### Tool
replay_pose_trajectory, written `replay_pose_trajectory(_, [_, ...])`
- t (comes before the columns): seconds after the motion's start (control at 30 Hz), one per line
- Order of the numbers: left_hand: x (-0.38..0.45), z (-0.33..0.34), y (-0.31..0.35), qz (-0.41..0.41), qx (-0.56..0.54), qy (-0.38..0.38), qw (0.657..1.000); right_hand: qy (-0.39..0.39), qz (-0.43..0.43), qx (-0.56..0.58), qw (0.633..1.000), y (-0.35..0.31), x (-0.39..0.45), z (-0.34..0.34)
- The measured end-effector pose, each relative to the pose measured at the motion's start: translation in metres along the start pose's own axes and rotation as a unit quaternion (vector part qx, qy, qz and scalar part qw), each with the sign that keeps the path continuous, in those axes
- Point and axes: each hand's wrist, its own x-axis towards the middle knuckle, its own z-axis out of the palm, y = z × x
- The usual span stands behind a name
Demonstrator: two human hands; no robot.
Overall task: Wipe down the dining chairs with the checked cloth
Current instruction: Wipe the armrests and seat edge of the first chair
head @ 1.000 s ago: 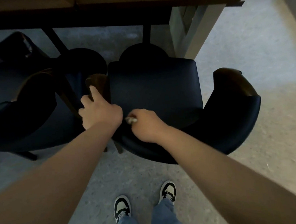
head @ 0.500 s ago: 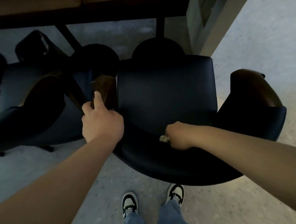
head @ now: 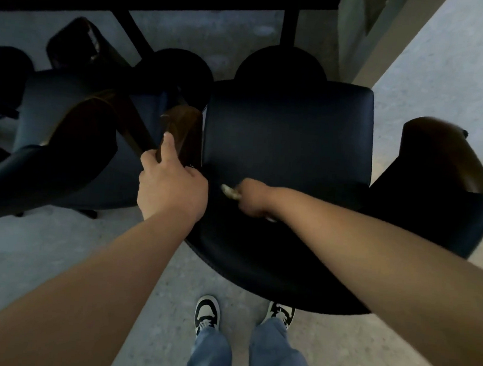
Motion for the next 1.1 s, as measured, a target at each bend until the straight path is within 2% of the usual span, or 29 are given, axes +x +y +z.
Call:
replay_pose_trajectory(0.03, [0.0, 0.0, 0.0, 0.0, 0.001, -0.001, 1.0, -0.041, 0.024, -0.081, 0.996, 0.017, -0.009, -0.005])
replay_pose_trajectory(0.1, [-0.002, 0.0, 0.001, -0.002, 0.008, -0.002, 1.0, -0.102, 0.087, -0.174, 0.975, 0.054, -0.026, -0.015])
replay_pose_trajectory(0.17, [-0.003, -0.001, 0.003, -0.003, 0.018, -0.001, 1.0, -0.113, 0.118, -0.215, 0.963, 0.075, -0.036, -0.023])
replay_pose_trajectory(0.23, [-0.003, -0.001, 0.005, -0.004, 0.029, 0.0, 1.0, -0.102, 0.115, -0.205, 0.967, 0.071, -0.037, -0.023])
replay_pose_trajectory(0.3, [-0.004, -0.002, 0.007, -0.003, 0.044, 0.0, 0.999, -0.049, 0.082, -0.142, 0.985, 0.046, -0.029, -0.016])
replay_pose_trajectory(0.37, [-0.005, -0.003, 0.008, -0.002, 0.052, -0.001, 0.999, 0.032, 0.043, 0.017, 0.998, 0.014, -0.019, -0.002])
replay_pose_trajectory(0.47, [-0.006, -0.003, 0.009, -0.004, 0.06, 0.0, 0.998, 0.127, -0.019, 0.22, 0.967, -0.024, -0.016, 0.01])
replay_pose_trajectory(0.53, [-0.004, -0.003, 0.009, -0.003, 0.066, 0.002, 0.998, 0.131, -0.032, 0.233, 0.963, -0.028, -0.018, 0.01])
replay_pose_trajectory(0.63, [-0.005, -0.003, 0.01, 0.005, 0.075, -0.002, 0.997, 0.076, -0.024, 0.138, 0.987, -0.011, -0.025, 0.006])
replay_pose_trajectory(0.73, [-0.005, -0.002, 0.01, 0.009, 0.083, -0.005, 0.997, 0.012, 0.019, -0.042, 0.999, 0.011, -0.037, -0.001])
replay_pose_trajectory(0.83, [-0.004, -0.001, 0.008, 0.02, 0.104, -0.002, 0.994, -0.044, 0.072, -0.198, 0.977, 0.044, -0.056, -0.013])
replay_pose_trajectory(0.9, [-0.003, -0.001, 0.008, 0.023, 0.099, -0.006, 0.995, -0.075, 0.116, -0.291, 0.947, 0.075, -0.065, -0.029])
replay_pose_trajectory(1.0, [-0.004, -0.002, 0.009, 0.018, 0.076, -0.012, 0.997, -0.046, 0.198, -0.366, 0.908, 0.125, -0.072, -0.072])
replay_pose_trajectory(1.1, [-0.004, -0.002, 0.01, 0.022, 0.077, -0.008, 0.997, 0.019, 0.213, -0.371, 0.904, 0.154, -0.082, -0.108])
